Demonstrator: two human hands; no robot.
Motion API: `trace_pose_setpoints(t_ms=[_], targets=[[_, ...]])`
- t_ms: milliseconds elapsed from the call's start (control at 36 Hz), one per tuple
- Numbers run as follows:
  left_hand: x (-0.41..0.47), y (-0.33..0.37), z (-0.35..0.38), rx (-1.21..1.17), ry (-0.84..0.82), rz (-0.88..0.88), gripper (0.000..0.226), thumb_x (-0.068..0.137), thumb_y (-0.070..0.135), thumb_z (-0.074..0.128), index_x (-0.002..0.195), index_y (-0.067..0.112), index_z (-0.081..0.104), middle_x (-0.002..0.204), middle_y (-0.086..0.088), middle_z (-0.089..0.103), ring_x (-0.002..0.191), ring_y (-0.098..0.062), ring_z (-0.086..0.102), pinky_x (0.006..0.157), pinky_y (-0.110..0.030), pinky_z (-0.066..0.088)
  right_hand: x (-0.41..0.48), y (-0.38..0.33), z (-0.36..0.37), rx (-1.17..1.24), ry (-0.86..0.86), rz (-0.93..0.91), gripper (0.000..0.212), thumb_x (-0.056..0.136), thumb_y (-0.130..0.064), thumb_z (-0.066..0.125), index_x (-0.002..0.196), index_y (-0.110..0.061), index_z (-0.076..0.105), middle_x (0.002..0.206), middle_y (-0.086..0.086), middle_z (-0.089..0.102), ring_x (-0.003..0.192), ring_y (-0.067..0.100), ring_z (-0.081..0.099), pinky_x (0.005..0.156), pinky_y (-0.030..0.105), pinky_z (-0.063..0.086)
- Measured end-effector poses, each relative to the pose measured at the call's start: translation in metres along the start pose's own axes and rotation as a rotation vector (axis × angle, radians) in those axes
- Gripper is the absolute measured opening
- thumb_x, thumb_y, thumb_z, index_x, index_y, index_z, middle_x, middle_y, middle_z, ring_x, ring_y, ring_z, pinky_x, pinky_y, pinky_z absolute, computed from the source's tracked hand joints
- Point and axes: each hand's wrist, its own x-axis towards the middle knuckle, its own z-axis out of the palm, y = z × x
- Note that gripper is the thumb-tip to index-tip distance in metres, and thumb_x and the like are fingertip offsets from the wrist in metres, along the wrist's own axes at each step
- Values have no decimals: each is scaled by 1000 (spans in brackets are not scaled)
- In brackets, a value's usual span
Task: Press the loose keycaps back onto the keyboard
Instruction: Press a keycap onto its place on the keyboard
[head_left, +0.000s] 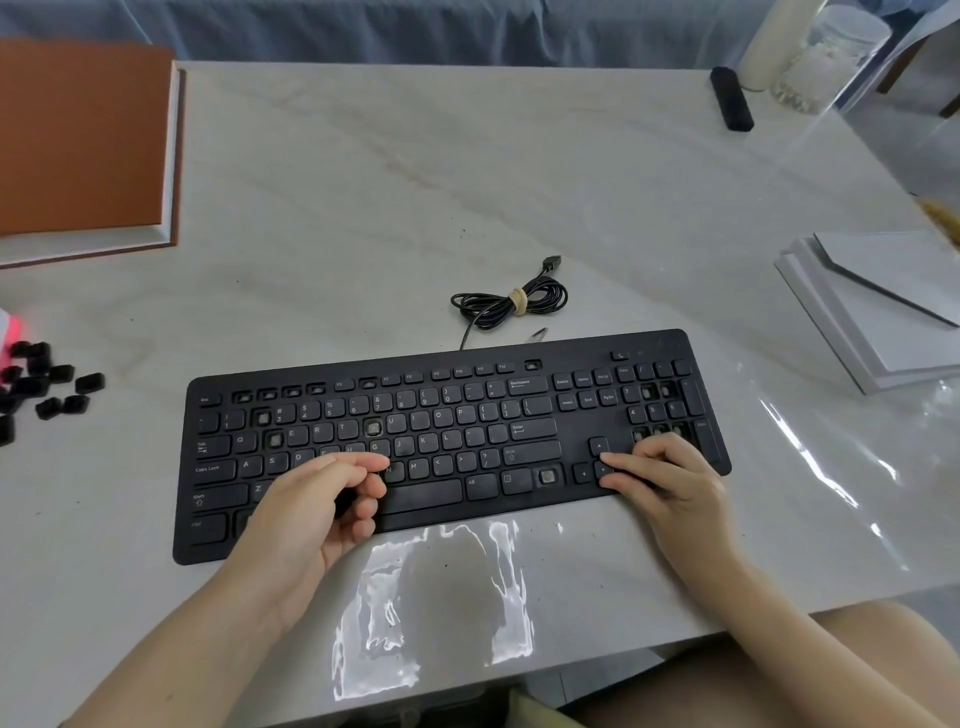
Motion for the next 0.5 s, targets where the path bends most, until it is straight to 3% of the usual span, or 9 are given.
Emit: trace_pose_setpoints(t_ms=[194, 361, 500], targets=[[0, -1, 0, 12, 7, 3, 25, 92, -6, 39, 85, 0, 63, 54, -2, 54, 44, -9, 43, 38, -17, 38, 0, 3, 1, -24, -10, -22, 22, 74, -16, 69, 95, -10, 73, 76, -9, 47, 75, 3, 48, 70, 13, 39], [0, -1, 2, 31, 12, 5, 26, 92, -6, 40, 85, 1, 63, 56, -2, 54, 47, -10, 43, 39, -17, 38, -4, -1, -1, -211, -18, -243, 27, 87, -19, 58, 87, 3, 72, 68, 6, 49, 63, 14, 42, 60, 24, 41], [0, -2, 1, 31, 13, 1, 26, 92, -6, 39, 86, 1, 63, 55, -2, 54, 47, -10, 43, 39, -17, 38, -2, -2, -1, -52, -41, -98, 29, 83, -24, 59, 96, -1, 71, 74, -1, 52, 69, 6, 48, 69, 16, 43]])
